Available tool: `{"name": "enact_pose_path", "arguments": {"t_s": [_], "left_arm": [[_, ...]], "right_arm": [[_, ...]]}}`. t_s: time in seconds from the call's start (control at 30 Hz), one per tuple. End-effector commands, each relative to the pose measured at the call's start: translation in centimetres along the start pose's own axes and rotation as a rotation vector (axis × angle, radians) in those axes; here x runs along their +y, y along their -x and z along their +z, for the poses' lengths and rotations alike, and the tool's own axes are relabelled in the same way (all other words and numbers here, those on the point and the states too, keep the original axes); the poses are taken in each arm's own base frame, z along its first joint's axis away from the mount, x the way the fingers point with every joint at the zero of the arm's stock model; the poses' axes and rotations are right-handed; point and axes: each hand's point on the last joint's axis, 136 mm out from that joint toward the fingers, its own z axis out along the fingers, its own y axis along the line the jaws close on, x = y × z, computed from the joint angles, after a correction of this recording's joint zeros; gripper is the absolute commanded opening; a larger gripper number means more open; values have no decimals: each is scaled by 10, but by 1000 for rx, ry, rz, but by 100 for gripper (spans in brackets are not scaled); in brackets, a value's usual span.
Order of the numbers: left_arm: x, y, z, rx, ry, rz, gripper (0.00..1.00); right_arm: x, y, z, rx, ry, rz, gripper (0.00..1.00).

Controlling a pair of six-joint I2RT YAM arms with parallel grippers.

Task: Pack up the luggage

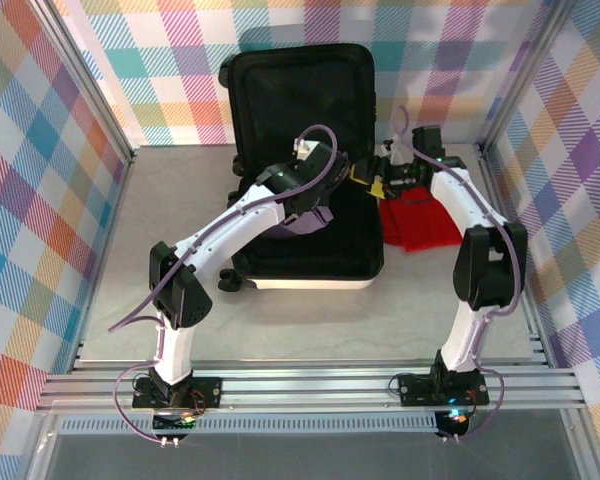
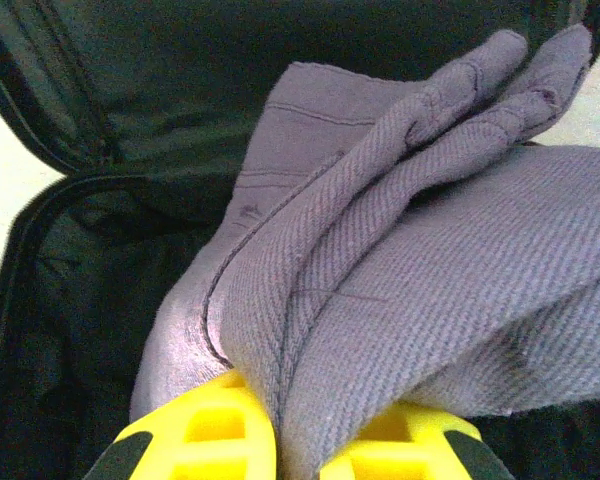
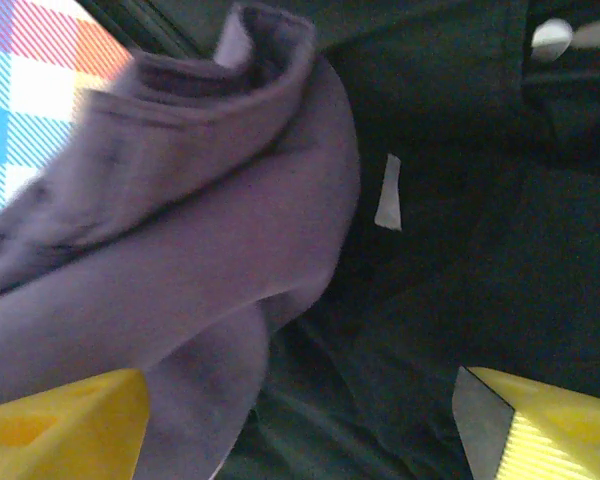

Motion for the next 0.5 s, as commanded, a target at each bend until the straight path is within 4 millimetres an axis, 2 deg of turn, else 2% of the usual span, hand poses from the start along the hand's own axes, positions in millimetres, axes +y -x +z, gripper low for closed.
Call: {"name": "enact_pose_path", "arguments": {"t_s": [0.0,0.1,0.3,0.47], "left_arm": [[-25,1,-1,-8,-97,-23,0],[-45,-14,4,38,-156,-31,0],[-80,-41,16,102,-221,-44,0],[-92,-57,23,142,-240,-53,1]], "right_arm": [[4,-5,-20,-15,-27,-38,81],[7,-8,-23,-12,-22,-38,82],[2,-16,-15,2,16,8,82],[-6,-22,-5,28,36,53,83]]}}
